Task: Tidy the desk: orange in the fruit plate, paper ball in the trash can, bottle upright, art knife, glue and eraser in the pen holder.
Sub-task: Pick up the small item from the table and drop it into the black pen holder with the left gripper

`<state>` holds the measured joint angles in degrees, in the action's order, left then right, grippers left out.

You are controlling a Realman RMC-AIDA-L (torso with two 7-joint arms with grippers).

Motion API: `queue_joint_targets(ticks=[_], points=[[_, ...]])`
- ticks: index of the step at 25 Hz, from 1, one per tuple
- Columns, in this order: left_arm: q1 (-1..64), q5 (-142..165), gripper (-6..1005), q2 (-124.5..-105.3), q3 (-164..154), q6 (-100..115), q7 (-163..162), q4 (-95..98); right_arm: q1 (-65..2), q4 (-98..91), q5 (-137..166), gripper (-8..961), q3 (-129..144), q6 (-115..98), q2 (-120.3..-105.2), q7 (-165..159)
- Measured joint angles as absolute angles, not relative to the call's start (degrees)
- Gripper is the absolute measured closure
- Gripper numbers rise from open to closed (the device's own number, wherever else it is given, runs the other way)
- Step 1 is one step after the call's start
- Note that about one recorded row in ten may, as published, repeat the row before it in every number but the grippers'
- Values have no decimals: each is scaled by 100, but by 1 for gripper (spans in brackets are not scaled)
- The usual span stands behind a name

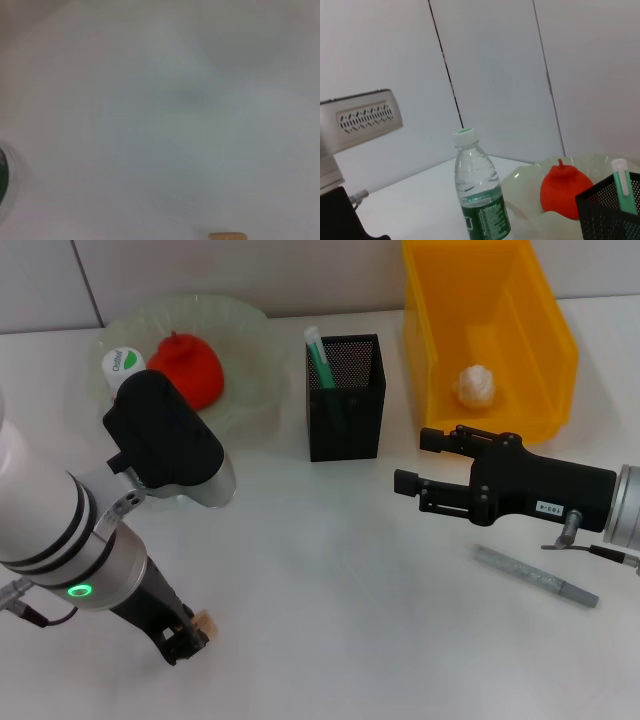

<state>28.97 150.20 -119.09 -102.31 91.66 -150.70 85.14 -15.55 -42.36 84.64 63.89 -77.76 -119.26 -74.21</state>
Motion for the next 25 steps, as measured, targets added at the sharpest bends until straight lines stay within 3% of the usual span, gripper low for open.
queue_joint_targets(ticks=[25], points=[[3015,14165,738,-11891,-9559,9193,-14291,9062,-1600,-4140,8464,196,6261,-7761,-11918,-7454]])
